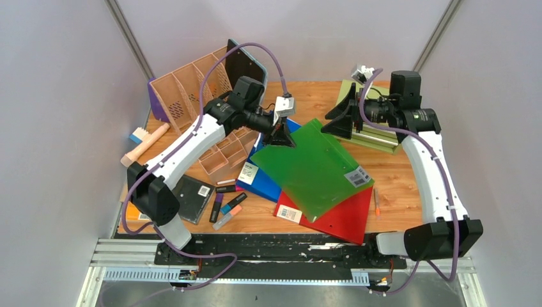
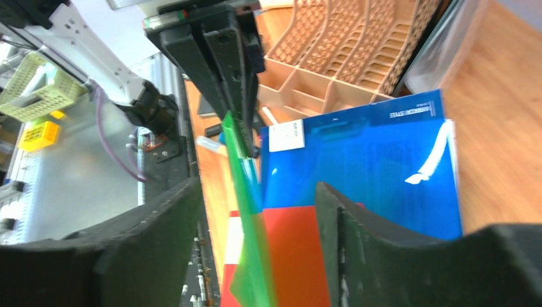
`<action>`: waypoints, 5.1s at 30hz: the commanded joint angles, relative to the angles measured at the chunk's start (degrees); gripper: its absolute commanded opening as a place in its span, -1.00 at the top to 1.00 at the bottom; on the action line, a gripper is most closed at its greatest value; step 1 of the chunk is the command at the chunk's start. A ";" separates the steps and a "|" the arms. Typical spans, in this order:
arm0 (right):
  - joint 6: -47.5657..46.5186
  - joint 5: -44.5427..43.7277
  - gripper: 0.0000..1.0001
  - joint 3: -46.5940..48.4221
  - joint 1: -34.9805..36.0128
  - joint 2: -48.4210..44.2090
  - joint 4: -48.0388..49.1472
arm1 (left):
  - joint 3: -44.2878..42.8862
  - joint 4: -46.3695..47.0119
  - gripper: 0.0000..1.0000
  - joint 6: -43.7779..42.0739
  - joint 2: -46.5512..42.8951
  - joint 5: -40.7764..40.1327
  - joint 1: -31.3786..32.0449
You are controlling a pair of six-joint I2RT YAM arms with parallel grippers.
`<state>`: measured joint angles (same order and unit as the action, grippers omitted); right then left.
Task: Organize the desk
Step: Pick up the folder from the folder, then place the folder in the storage box.
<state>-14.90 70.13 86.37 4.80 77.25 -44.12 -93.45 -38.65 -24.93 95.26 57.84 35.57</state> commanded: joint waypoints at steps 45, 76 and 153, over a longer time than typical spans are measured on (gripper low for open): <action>-1.85 -26.49 1.00 32.08 18.46 14.07 -1.65 | -36.91 -26.48 -0.97 -0.80 -3.04 -16.39 -21.57; 12.46 -56.71 1.00 50.05 30.53 39.62 33.90 | -12.16 -2.76 -1.00 17.50 -14.69 -17.81 -46.47; 9.79 -92.75 1.00 39.88 42.80 52.37 59.23 | 4.53 8.71 -1.00 21.05 -21.92 -11.13 -46.54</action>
<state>-3.62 -19.55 122.54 47.51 128.29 10.63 -88.86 -32.60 -5.58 74.48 45.15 -10.66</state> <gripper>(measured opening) 0.035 0.997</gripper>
